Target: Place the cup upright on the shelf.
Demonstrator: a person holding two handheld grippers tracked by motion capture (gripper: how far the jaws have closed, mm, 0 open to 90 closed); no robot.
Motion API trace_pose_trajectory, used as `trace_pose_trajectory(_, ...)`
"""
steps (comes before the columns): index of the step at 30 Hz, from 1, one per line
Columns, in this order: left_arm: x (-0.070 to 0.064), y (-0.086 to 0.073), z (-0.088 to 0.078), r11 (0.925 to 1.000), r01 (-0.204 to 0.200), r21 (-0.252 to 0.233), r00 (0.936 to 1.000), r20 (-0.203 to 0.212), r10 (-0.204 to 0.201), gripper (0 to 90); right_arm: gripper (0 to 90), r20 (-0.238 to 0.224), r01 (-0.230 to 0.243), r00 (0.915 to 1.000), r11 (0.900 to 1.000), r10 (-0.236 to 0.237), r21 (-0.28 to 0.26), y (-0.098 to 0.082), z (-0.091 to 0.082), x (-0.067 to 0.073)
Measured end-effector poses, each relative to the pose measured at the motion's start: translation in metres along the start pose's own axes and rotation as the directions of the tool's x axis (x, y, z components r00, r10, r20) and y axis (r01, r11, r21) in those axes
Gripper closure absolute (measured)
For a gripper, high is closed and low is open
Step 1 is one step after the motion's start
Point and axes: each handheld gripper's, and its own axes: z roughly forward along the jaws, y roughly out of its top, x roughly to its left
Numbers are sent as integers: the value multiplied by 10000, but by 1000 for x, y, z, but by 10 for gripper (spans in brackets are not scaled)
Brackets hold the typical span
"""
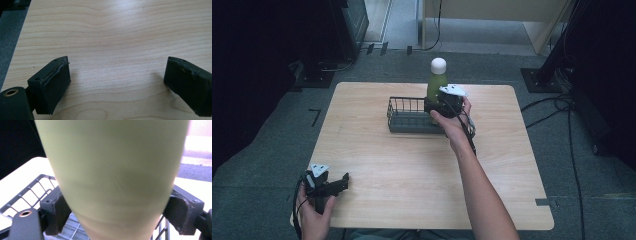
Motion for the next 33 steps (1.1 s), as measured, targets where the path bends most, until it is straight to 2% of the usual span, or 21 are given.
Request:
trace_pose_trajectory(9,0,0,0,10000,-2,2,10000,-1,2,72,30,-256,-310,9992,9987,320,406,-6,-18,-3)
trace_pose_trajectory(16,0,0,0,10000,-15,15,10000,-3,15,72,17,-401,-177,9990,9996,186,232,-14,-34,-5)
trace_pose_trajectory(21,0,0,0,10000,-4,3,10000,-1,4,72,6,-486,141,9987,9998,-133,173,-21,-44,-7)
trace_pose_trajectory(33,0,0,0,10000,0,2,10000,-2,0,72,5,-617,222,9979,9997,-213,128,-40,-69,-16)
